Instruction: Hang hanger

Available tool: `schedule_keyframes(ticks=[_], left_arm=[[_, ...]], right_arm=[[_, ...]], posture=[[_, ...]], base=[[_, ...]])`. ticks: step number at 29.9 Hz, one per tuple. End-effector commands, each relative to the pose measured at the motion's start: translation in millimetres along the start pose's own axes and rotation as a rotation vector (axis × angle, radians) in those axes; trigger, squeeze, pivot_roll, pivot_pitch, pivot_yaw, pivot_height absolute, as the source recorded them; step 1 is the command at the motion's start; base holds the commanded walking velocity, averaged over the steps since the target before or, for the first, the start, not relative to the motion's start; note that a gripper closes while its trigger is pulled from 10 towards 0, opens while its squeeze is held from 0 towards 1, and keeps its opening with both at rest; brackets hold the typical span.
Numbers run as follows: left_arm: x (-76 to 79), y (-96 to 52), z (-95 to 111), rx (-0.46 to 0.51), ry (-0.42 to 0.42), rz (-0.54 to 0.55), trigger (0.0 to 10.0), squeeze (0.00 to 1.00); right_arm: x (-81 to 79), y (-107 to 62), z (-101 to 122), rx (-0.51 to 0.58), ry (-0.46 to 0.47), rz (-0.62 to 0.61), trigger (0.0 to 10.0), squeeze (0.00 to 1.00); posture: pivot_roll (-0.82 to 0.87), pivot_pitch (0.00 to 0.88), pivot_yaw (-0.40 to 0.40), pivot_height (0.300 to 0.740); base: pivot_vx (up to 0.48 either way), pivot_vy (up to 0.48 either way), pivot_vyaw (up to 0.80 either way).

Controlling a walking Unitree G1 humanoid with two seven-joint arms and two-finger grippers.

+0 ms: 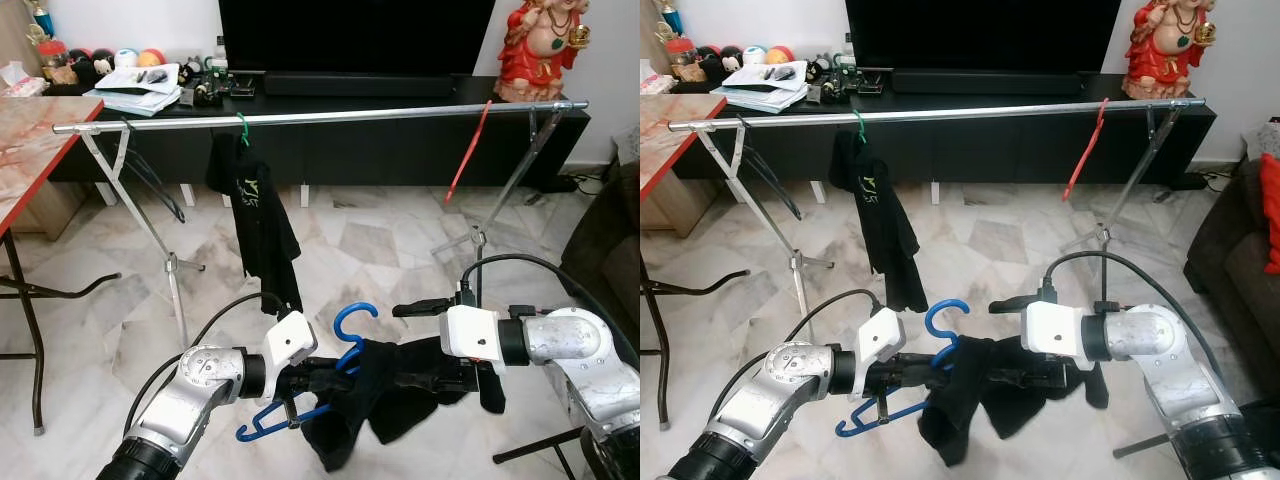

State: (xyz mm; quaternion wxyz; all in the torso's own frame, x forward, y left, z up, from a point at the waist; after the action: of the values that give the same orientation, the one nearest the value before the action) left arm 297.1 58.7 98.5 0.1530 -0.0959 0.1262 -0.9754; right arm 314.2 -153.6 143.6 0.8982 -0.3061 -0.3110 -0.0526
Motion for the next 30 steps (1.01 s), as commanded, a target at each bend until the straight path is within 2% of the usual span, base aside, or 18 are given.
schedule_keyframes(ticks=[1, 3, 5, 8, 18, 22, 23, 24, 25, 26, 30], left_arm=[[5.9, 1.0, 13, 0.013, 0.055, -0.030, 10.0, 0.00], [6.3, 1.3, 13, 0.013, 0.056, -0.032, 10.0, 0.00], [7.2, 1.9, 13, 0.013, 0.057, -0.038, 10.0, 0.00], [8.0, 3.0, 13, 0.013, 0.063, -0.043, 10.0, 0.00], [10.9, 5.8, 19, 0.016, 0.078, -0.068, 10.0, 0.00], [13.8, 8.8, 23, 0.021, 0.090, -0.082, 10.0, 0.00], [13.9, 9.0, 23, 0.021, 0.092, -0.084, 10.0, 0.00], [14.0, 9.1, 24, 0.022, 0.093, -0.085, 10.0, 0.00], [14.0, 9.0, 24, 0.021, 0.096, -0.087, 10.0, 0.00], [14.2, 9.1, 24, 0.021, 0.097, -0.088, 10.0, 0.00], [15.7, 11.9, 25, 0.019, 0.107, -0.096, 10.0, 0.00]], right_arm=[[-11.0, 2.9, -5, -0.009, -0.002, 0.076, 10.0, 0.00], [-14.5, 3.3, -7, -0.014, 0.002, 0.097, 10.0, 0.00], [-25.9, 3.7, -12, -0.026, 0.013, 0.165, 10.0, 0.00], [-32.3, 8.0, -17, -0.031, 0.018, 0.185, 10.0, 0.00], [-35.0, 20.1, -19, 0.001, 0.069, 0.189, 10.0, 0.00], [-42.9, 24.3, -20, 0.019, 0.098, 0.227, 10.0, 0.00], [-43.6, 24.4, -20, 0.023, 0.104, 0.232, 4.5, 0.00], [-44.1, 24.5, -20, 0.026, 0.108, 0.235, 4.5, 0.00], [-44.3, 24.7, -19, 0.031, 0.112, 0.238, 0.7, 0.00], [-44.3, 24.8, -20, 0.031, 0.112, 0.238, 0.0, 0.00], [-44.8, 25.4, -21, 0.033, 0.126, 0.239, 0.0, 0.00]], posture=[[-0.14, 0.035, -0.011, 0.740], [-0.14, 0.035, -0.011, 0.740], [-0.14, 0.035, -0.010, 0.740], [-0.13, 0.035, -0.010, 0.740], [-0.12, 0.054, -0.014, 0.740], [-0.11, 0.063, -0.016, 0.740], [-0.11, 0.065, -0.017, 0.740], [-0.11, 0.065, -0.017, 0.740], [-0.11, 0.068, -0.016, 0.740], [-0.11, 0.068, -0.016, 0.740], [-0.11, 0.071, -0.016, 0.740]], base=[[0.000, 0.000, 0.00], [0.000, 0.000, 0.00], [0.000, 0.000, 0.00], [0.000, 0.000, 0.00], [0.000, 0.000, 0.00], [0.000, 0.000, 0.00], [0.000, 0.000, 0.00], [0.000, 0.000, 0.00], [0.000, 0.000, 0.00], [0.000, 0.000, 0.00], [0.000, 0.000, 0.00]])
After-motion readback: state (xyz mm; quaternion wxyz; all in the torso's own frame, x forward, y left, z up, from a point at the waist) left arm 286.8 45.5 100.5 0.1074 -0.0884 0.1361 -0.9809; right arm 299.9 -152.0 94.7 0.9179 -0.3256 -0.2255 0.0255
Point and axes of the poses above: a point about 5 cm out from each wrist's last joint towards the gripper, its own y axis pointing out of the wrist towards the gripper, its own z axis along the axis of the wrist's last joint, x = y × z, the point moved 4 cm from there along y, pointing out of the wrist towards the gripper, and after that the axes turned 11 degrees about -y, right-handed, at the moved point
